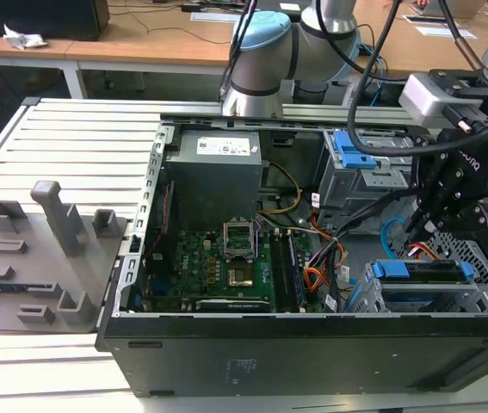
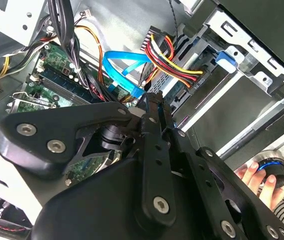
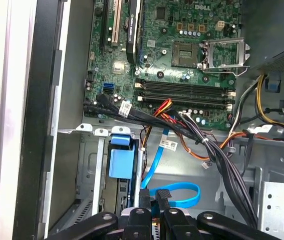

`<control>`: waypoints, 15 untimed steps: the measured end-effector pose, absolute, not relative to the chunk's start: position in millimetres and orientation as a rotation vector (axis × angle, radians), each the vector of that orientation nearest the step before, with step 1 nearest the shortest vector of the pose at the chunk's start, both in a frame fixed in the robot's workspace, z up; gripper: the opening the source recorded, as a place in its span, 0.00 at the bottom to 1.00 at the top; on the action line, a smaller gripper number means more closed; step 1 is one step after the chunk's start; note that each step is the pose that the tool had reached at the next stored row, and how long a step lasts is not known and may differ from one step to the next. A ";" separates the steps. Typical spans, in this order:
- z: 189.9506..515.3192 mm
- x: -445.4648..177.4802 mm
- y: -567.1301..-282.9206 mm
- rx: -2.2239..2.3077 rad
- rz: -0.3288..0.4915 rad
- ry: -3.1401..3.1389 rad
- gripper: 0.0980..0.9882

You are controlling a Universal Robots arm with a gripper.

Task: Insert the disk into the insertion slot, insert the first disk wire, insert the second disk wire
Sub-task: 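Insert the second disk wire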

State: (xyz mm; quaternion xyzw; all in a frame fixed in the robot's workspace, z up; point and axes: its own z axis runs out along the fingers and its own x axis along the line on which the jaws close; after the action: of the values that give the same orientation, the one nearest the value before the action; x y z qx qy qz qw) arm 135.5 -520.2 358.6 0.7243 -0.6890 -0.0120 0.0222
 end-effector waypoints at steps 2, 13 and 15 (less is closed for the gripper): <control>357.4 135.5 -520.2 2.244 -0.037 -2.134 0.07; 351.2 135.5 -520.3 2.243 -0.037 -2.135 0.07; 349.3 135.5 -520.5 2.187 -0.039 -2.194 0.07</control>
State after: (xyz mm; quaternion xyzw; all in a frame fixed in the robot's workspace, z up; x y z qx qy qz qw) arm 135.5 -520.5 349.3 0.7057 -0.7080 -0.0125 0.0220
